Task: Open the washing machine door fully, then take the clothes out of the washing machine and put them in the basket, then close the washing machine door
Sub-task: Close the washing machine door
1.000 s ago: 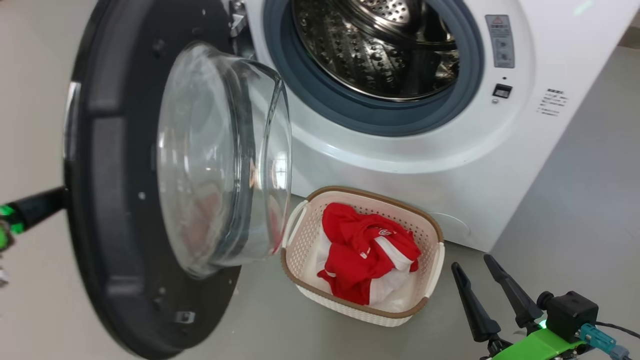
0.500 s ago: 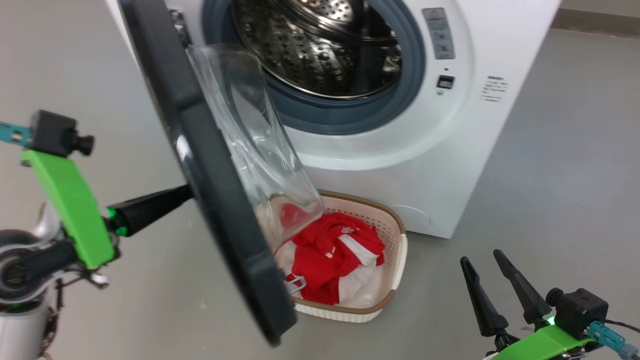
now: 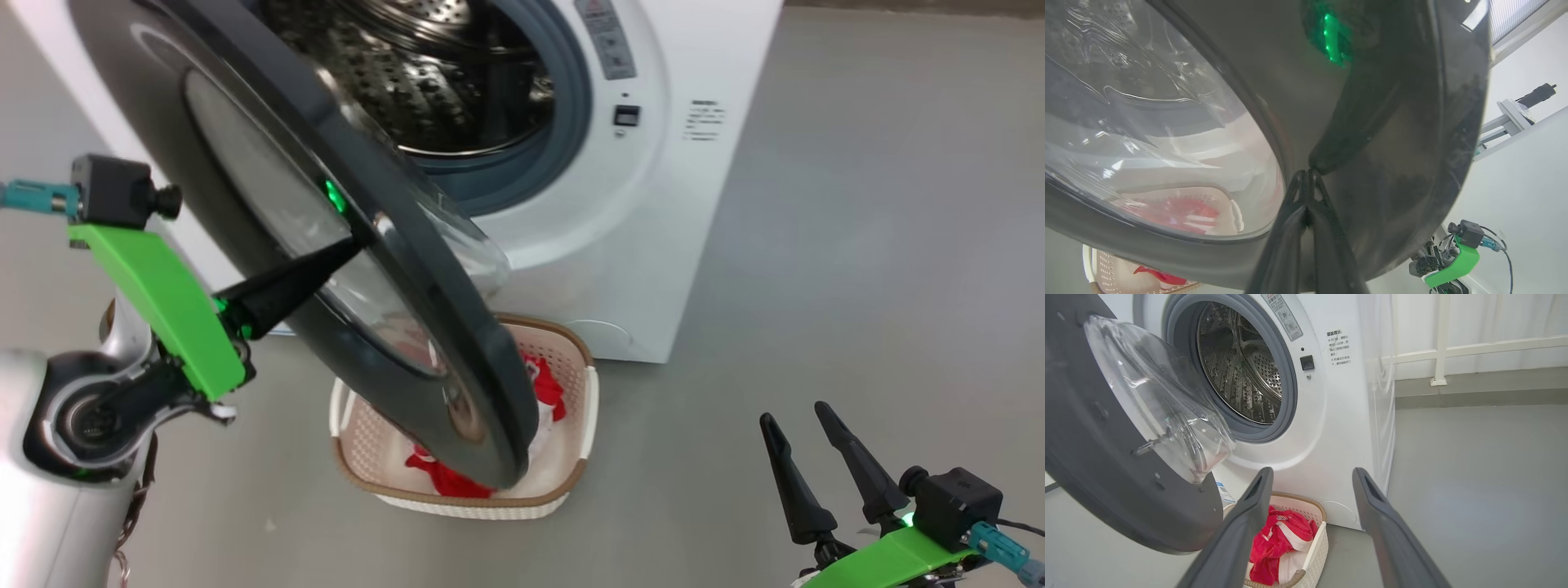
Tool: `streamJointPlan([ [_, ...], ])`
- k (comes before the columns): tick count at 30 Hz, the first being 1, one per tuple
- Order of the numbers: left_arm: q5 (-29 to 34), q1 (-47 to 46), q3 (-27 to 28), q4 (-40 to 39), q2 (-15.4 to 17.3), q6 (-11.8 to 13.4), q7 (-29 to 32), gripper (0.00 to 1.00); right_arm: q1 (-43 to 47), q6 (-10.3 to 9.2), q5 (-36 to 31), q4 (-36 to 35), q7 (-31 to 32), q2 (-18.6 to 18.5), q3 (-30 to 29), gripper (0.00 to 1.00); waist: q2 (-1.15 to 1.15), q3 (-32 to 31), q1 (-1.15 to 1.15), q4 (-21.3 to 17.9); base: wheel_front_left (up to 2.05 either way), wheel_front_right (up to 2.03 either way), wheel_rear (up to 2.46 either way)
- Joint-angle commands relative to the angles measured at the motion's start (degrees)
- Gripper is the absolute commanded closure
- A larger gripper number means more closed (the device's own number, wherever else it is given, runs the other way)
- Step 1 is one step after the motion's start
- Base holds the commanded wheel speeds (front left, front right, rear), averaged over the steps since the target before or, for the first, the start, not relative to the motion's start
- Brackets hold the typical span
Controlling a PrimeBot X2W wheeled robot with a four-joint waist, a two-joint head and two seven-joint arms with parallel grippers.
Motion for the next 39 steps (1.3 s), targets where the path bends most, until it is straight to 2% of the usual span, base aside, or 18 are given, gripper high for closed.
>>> streamJointPlan([
  [1, 0.4, -4.1, 1.3, -0.6, 2.4, -0.4, -2.1, 1.0, -1.1, 0.35, -1.0, -1.5, -0.4, -0.5, 1.0, 0.0, 0.0, 1.2, 0.0, -2.8, 0.0, 0.0, 0.0],
  [18, 0.2, -11.3, -5.6, 6.8, 5.1, -0.4, -14.2, 1.0, -2.7, 0.35, -7.3, -1.8, -0.4, -0.6, 2.5, 0.0, 0.0, 4.2, 0.0, -10.2, 0.0, 0.0, 0.0],
  [39, -1.2, -19.3, -11.1, 19.3, 7.9, -0.4, -28.3, 1.0, -3.8, 0.35, -7.4, -1.7, -0.4, 1.0, 3.0, 0.0, 0.0, 5.8, 0.0, -16.4, 0.0, 0.0, 0.0],
])
